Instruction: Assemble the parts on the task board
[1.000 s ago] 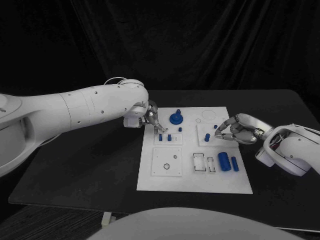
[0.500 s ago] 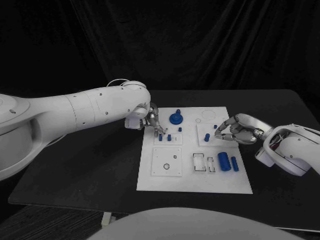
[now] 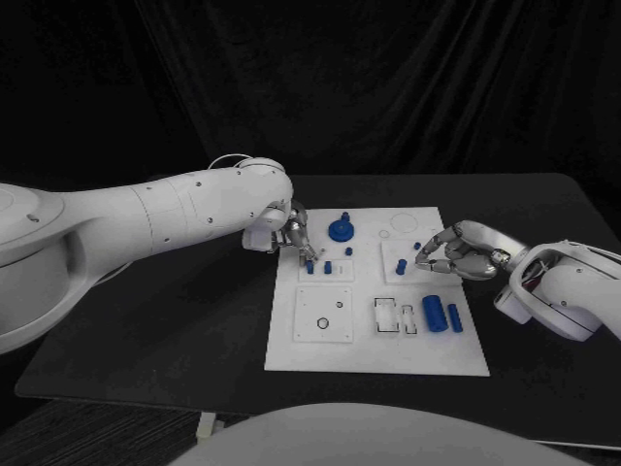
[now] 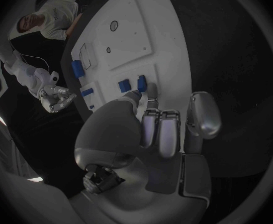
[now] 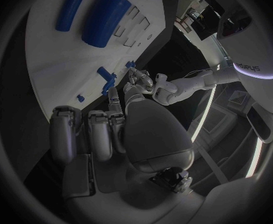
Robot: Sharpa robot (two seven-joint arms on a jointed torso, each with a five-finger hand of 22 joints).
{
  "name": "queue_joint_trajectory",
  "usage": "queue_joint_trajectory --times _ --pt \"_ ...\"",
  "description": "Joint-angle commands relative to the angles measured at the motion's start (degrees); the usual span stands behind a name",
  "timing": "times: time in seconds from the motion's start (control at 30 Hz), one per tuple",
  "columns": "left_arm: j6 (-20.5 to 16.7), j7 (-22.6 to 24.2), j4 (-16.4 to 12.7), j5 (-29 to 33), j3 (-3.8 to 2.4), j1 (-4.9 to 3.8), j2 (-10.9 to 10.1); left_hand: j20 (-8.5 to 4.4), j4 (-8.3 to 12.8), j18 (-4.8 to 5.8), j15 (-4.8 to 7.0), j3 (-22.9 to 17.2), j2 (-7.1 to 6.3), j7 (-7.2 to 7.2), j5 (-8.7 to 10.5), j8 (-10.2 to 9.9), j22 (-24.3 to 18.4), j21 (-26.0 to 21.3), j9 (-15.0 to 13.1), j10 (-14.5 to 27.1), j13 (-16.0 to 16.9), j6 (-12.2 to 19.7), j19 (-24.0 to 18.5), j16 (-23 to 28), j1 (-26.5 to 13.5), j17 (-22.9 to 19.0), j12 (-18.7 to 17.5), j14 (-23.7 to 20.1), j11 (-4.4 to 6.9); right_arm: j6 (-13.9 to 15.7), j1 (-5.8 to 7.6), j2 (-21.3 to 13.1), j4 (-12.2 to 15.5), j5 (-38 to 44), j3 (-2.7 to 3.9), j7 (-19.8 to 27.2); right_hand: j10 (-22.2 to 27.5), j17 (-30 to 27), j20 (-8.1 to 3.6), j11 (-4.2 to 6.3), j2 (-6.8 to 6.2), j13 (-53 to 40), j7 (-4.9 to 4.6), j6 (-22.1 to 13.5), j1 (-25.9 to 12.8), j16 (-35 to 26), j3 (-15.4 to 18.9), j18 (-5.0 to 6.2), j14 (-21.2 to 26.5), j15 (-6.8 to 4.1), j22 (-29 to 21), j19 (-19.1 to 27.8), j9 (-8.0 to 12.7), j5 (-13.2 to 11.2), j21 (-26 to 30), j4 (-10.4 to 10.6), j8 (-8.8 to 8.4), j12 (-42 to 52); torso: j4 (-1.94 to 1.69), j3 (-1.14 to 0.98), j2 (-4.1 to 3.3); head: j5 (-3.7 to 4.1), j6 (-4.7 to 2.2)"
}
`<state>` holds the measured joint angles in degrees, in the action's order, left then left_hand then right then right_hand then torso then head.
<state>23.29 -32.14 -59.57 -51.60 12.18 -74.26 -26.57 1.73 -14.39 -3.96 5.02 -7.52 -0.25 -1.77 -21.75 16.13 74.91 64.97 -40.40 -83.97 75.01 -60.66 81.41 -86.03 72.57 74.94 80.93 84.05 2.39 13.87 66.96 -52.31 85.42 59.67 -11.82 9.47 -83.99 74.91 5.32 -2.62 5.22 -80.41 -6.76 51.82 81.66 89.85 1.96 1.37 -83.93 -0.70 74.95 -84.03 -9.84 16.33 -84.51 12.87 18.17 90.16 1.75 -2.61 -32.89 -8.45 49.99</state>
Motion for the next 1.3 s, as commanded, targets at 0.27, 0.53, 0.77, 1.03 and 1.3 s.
queue_joint_trajectory --times 0.27,0.53,0.77,1.03,1.3 --pt "2.07 0.97 0.32 0.18 -0.04 0.19 0.37 -0.14 1.45 -0.68 -0.06 -2.12 -1.09 0.21 -4.81 0.95 9.0 0.03 -0.59 -0.84 7.89 0.11 -0.22 0.04 1.92 12.16 0.04 4.19 0.04 -0.61 -0.24 0.28 -0.24 -0.03 0.03 -0.76 -6.01 15.09 -0.2 0.25 0.01 -9.59 0.17 0.07 0.53 0.15 -0.05 0.34 -6.07 -0.49 12.81 -2.12 -0.07 0.27 0.49 -0.45 0.0 -0.16 0.01 -0.01 0.03 -0.1 0.01" --pt "2.25 1.19 0.33 0.18 -0.04 0.2 0.45 -0.23 1.18 -0.65 0.0 -4.15 -1.61 0.24 -0.45 1.09 9.01 0.17 -0.78 -0.88 7.86 0.12 -0.15 0.01 1.26 12.15 0.04 4.21 0.08 -0.76 -0.3 0.32 -0.35 -0.03 0.03 -0.96 -6.01 15.09 -0.19 0.24 0.12 -9.59 0.16 0.02 0.65 0.15 -0.13 0.38 -6.07 -0.48 12.75 -2.02 -0.06 0.32 0.64 -0.52 -0.03 -0.16 0.0 -0.02 -0.01 -0.15 0.01" --pt "3.13 0.31 0.38 0.49 -0.04 0.21 0.57 -0.26 0.78 -0.59 0.04 -4.69 -1.84 0.27 0.46 1.2 9.09 0.54 -0.8 -1.07 8.01 -0.18 0.03 -0.14 0.51 12.24 0.28 4.29 0.11 -0.98 -0.36 0.38 -0.42 -0.03 0.03 -1.13 -6.01 15.09 -0.19 0.23 0.21 -9.59 0.15 -0.01 0.78 0.15 -0.21 0.42 -6.07 -0.47 12.7 -1.92 -0.06 0.37 0.79 -0.61 -0.04 -0.16 -0.01 0.0 0.02 -0.08 0.01" --pt "3.93 -1.6 0.58 3.36 -0.04 0.21 0.71 -0.28 -0.97 -0.57 0.04 -4.88 -2.42 0.16 2.45 0.64 9.1 0.66 -0.34 -1.14 7.9 -0.55 0.21 0.01 -2.25 12.09 0.21 4.28 0.04 -1.32 -0.41 0.41 -0.47 -0.03 0.03 -1.31 -6.01 15.09 -0.17 0.23 0.41 -9.59 0.16 -0.01 1.16 0.15 -0.43 0.45 -6.07 -0.46 12.65 -1.83 -0.07 0.66 0.92 -0.89 -0.04 -0.16 0.03 0.01 0.02 -0.21 0.01" --pt "3.69 -2.23 0.66 3.84 -0.04 0.21 0.71 -0.11 -2.15 -0.54 -0.21 -4.32 -2.15 -0.25 6.46 -0.15 9.1 0.63 0.06 -1.11 7.81 -0.27 0.26 0.0 -5.49 12.08 0.13 4.3 -0.29 -1.64 -0.46 0.47 -0.54 -0.03 0.03 -1.44 -6.01 15.09 -0.16 0.21 0.55 -9.59 0.13 -0.05 1.58 0.15 -0.66 0.47 -6.07 -0.44 12.63 -1.78 -0.07 1.5 0.98 -1.27 -0.06 -0.16 0.01 0.0 0.02 -0.27 0.01"
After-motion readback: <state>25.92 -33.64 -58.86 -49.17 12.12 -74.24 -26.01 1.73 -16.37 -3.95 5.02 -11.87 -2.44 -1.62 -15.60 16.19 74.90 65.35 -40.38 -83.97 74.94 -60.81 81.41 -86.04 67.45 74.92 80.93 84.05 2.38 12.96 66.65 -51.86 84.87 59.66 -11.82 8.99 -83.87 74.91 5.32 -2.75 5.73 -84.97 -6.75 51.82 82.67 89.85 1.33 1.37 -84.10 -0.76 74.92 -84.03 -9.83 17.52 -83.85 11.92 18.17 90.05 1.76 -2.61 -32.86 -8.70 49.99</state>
